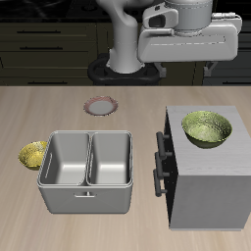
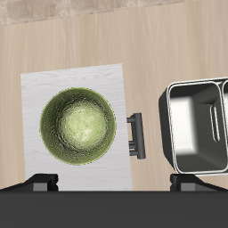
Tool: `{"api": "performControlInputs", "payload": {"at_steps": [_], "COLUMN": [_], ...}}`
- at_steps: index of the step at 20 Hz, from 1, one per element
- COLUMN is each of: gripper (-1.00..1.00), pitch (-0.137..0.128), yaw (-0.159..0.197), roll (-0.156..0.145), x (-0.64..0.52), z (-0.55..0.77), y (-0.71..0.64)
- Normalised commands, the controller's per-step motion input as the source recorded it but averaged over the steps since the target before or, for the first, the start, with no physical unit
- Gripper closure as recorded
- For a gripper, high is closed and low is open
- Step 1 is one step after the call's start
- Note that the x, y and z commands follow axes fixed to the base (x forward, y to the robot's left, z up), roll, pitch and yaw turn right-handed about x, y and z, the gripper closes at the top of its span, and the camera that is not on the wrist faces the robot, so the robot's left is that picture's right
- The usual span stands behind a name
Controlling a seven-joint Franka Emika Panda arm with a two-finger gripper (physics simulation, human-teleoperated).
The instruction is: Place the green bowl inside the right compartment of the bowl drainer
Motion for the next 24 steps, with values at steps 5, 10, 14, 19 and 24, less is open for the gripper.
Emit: {"api": "performControlInputs", "payload": {"at_steps": [5, 10, 14, 19, 24], "gripper": [-1.0, -1.0, -1.0, -1.0, -1.0], "pitch": [0.005, 0.011, 0.032, 0.036, 0.027], "yaw": [0.001, 0.008, -0.001, 0.027, 0.014], "roll": [-0.023, 0.009, 0.022, 0.015, -0.003], "x": [0.14, 0.07, 0.0, 0.04, 0.03], "z": [-0.01, -0.14, -0.2, -0.31, -0.24], "y": [-0.08, -0.01, 0.06, 0.05, -0.04]}}
